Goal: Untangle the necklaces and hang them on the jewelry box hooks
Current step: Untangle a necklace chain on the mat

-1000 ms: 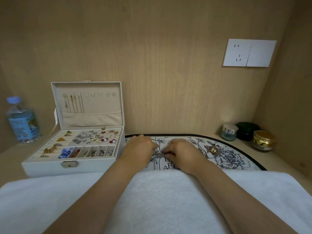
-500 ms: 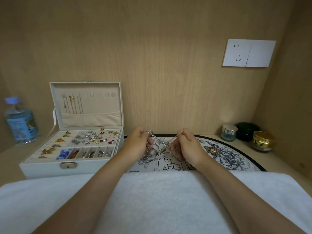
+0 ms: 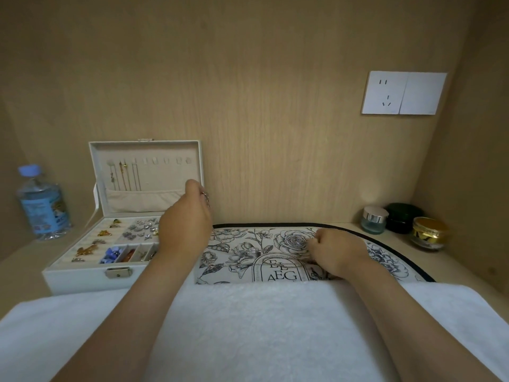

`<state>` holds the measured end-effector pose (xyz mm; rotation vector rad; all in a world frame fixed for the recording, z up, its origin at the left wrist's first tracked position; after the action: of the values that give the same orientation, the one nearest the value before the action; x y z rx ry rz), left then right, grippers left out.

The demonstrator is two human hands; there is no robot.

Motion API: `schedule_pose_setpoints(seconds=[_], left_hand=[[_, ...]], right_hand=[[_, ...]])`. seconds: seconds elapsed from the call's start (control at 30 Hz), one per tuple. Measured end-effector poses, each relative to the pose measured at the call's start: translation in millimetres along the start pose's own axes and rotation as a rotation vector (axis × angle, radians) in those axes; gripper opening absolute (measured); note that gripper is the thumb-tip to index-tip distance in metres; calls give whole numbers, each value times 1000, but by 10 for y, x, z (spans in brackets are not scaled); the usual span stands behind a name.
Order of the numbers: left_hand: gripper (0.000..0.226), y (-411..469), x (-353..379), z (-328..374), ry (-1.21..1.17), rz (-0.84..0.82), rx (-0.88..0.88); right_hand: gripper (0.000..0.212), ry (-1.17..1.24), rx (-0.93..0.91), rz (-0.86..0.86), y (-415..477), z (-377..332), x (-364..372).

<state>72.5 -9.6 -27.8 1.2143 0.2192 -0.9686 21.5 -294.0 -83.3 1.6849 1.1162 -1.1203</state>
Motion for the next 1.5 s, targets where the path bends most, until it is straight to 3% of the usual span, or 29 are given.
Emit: schedule_pose_setpoints(seconds=[0.1, 0.23, 0.33, 0.43, 0.5, 0.6, 0.73, 0.83, 0.93, 1.03, 1.23, 1.37, 1.5], left_hand=[[8, -75, 142, 69, 232, -109, 125], [28, -213, 381, 181, 453, -297, 253], [37, -295, 517, 245, 560, -332, 345], [41, -368, 759, 331, 420, -380, 488], [31, -431, 950, 384, 296, -465, 554], [20, -465, 1112, 367, 168, -578, 461], [17, -447, 1065, 325, -6, -566, 264], [14, -366, 881, 249, -377, -511, -86], [19, -236, 583, 227, -508, -345, -269], [20, -131, 250, 246, -417, -195, -218], [14, -15, -76, 158, -21, 46, -35], [15, -17, -29, 95, 91, 14, 19], [12, -123, 142, 186, 199, -69, 119]], right_hand=[[33, 53, 8, 58, 12, 39, 3], [36, -112, 5, 52, 20, -5, 55], [32, -135, -93, 103, 36, -78, 103], [26, 82, -315, 89, 37, -277, 215], [21, 121, -419, 37, 38, -418, 312], [15, 146, -449, 8, 52, -513, 354], [13, 192, -423, 16, 58, -485, 368], [17, 549, -233, 43, 78, -352, 300], [20, 896, -37, 85, 91, -254, 203], [22, 969, 36, 182, 106, -181, 141], [21, 1136, 126, 191, 167, -79, 159], [21, 1014, 88, 242, 151, -61, 124], [21, 1079, 98, 239, 124, -85, 107]])
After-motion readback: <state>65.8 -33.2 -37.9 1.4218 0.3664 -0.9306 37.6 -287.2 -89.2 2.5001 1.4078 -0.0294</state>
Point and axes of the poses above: each hand's wrist, its own y-axis towards the middle knuckle, its own x-axis out of the palm, z = x × y, the point moved 5 cm from there along y, towards the middle knuckle, and after that the axes turned 5 degrees about y, right-handed, at the moved point
